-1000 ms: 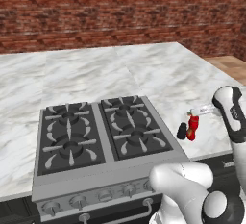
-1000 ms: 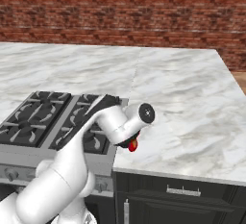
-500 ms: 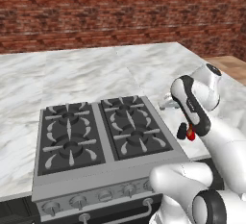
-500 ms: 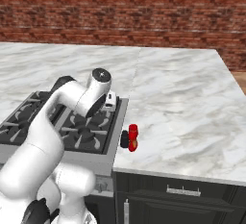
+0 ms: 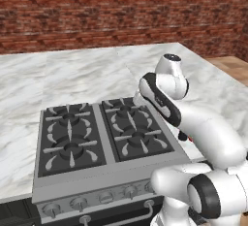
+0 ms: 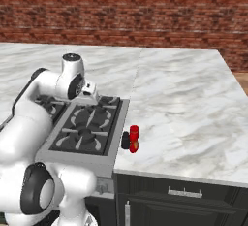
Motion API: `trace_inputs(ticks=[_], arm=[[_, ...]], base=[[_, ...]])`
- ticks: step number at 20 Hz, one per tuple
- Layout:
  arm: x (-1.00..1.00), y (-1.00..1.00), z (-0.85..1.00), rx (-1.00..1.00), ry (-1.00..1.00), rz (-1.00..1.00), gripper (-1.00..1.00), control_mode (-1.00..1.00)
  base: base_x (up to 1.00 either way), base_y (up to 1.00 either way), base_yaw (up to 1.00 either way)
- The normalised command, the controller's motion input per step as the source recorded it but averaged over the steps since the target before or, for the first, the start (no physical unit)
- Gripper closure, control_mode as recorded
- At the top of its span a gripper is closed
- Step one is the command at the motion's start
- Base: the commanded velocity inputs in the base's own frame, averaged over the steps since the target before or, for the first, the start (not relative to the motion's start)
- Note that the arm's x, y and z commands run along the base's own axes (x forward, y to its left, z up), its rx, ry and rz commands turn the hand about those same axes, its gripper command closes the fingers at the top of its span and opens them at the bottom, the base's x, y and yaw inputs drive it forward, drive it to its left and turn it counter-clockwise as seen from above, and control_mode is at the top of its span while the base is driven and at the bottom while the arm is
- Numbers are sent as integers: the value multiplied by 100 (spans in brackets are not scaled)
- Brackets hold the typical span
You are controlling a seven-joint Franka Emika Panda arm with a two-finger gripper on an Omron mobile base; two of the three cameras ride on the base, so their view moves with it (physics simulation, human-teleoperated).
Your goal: Take 2 condiments from the cabinet and move them on the counter near the stove.Make sure the condiments are lined up with each other, next to each other.
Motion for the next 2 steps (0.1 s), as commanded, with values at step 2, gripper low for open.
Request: trace_inputs(ticks=[2], arm=[[8,25,0,-3,5,-7,-100,-100]], base=[[0,0,0]])
